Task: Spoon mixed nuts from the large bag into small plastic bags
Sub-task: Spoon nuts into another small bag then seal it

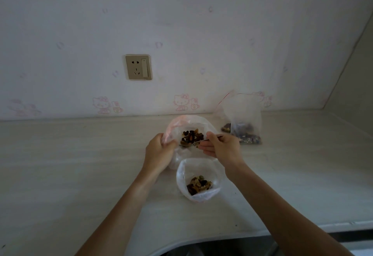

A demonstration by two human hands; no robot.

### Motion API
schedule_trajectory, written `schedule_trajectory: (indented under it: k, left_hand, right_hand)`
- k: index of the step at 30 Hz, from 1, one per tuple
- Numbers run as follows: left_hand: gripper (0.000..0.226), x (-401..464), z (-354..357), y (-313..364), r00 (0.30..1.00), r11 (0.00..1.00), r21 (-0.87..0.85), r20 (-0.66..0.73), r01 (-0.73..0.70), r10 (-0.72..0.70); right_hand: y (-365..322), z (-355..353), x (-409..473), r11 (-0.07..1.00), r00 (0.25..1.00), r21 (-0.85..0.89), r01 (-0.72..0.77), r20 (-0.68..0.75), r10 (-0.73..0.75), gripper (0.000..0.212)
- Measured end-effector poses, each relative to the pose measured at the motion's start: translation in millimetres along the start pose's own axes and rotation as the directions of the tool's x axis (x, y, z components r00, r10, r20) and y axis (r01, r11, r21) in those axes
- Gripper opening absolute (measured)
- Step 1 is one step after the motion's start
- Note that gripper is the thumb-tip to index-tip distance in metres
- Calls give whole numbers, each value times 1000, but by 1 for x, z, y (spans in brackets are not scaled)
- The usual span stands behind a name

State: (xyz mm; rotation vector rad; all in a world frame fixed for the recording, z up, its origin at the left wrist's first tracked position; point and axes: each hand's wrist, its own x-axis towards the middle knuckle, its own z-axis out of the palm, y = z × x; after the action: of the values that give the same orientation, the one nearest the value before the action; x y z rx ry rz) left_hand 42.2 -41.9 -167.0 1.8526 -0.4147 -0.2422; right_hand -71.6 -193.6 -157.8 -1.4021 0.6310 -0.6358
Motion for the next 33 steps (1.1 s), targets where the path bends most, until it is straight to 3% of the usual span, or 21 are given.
schedule_trajectory:
  k: [7, 13, 22, 33]
  left_hand:
    - [16, -2, 2, 1, 995, 990, -108, 21, -91, 93]
    - [15, -2, 1, -1, 990, 987, -91, 25, -133, 135]
    - [33, -4, -3, -1, 987, 987, -13, 1, -162, 162]
    - [23, -2, -8, -4, 987, 986, 34, -21, -161, 162]
  right_hand:
    - [9, -3, 11, 983, 983, 139, -116, -124, 134, 22]
    - [12, 3, 14, 994, 987, 57, -89, -127, 96, 17]
    - [1, -2, 10, 977, 980, 138, -160, -99, 174, 14]
    - [-5, -21, 1, 989, 988, 80, -124, -82, 131, 15]
